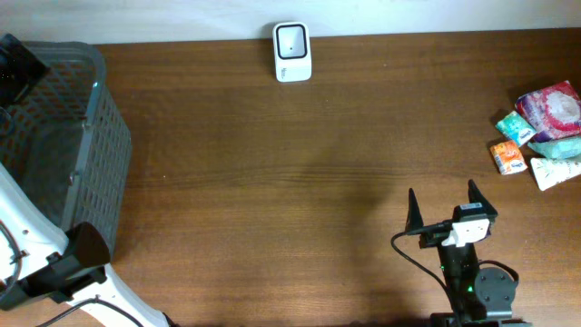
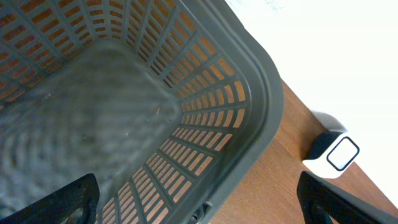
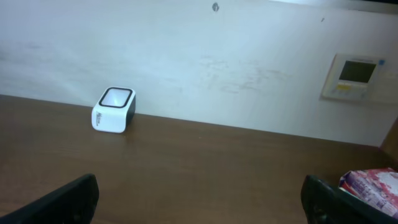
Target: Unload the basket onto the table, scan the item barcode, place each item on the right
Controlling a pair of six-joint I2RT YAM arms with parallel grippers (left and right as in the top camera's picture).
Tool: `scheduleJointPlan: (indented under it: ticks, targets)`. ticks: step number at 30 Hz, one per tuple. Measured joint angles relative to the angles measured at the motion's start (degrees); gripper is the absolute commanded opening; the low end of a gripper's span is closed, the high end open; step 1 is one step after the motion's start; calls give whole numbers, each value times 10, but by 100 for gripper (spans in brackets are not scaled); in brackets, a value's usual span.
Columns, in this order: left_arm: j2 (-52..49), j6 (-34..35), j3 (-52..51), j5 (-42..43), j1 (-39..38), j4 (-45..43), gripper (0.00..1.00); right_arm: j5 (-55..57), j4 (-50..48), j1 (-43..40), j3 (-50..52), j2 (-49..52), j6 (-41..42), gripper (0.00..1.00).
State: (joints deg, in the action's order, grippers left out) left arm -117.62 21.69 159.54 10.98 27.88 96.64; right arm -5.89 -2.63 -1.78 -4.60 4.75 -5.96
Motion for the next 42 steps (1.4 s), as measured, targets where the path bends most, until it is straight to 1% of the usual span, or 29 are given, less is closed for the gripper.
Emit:
scheduleJointPlan:
  ticks: [2,4,7,11,39,41,42]
  targets:
    - [0,0,0,0,0,1,99,0,-9,-2,30,-35,0,99]
    - [0,0,0,0,0,1,99,4,-6,-4,37,-39,0,99]
    - [0,0,0,0,0,0,99,11,67,-18,38,-40,6,99]
    - [0,0,0,0,0,0,99,18,68,-41,38,-41,13,98]
    - [1,0,0,-1,0,0,99,28,69,-41,38,-41,17,99]
    - [24,0,-4,-3,-3,0,99,28,69,-41,38,-41,17,99]
    - [57,0,-11,-6,-11,-3,99,28,69,-41,38,-41,17,99]
